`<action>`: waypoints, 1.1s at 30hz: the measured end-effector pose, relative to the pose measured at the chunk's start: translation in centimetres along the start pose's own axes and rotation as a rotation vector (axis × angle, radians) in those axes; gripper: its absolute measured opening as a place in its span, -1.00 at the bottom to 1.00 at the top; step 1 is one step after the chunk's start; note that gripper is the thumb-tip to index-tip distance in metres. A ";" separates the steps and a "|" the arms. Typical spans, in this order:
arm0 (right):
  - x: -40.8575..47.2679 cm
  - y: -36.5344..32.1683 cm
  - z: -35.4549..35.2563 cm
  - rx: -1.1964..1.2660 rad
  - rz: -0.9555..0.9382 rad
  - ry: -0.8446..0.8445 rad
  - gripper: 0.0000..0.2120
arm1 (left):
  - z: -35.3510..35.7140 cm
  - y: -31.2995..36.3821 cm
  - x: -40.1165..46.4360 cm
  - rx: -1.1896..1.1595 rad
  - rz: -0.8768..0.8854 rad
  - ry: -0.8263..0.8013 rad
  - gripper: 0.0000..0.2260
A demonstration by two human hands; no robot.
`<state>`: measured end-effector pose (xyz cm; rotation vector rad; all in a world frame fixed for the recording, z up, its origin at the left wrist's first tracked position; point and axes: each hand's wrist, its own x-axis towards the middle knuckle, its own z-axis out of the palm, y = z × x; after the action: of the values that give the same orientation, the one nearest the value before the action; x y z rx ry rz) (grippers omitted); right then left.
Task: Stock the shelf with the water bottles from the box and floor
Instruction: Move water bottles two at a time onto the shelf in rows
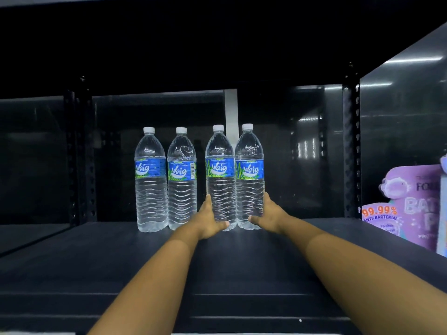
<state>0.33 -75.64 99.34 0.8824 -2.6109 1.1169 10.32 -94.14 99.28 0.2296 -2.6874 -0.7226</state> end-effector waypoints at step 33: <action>-13.6 -5.9 -1.9 -0.534 0.030 -0.110 -0.34 | -1.9 4.1 -11.3 0.419 -0.060 -0.076 -0.38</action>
<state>14.64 -71.39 99.26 0.7952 -2.7995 0.3381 21.22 -88.77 99.70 0.3935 -2.8895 -0.1773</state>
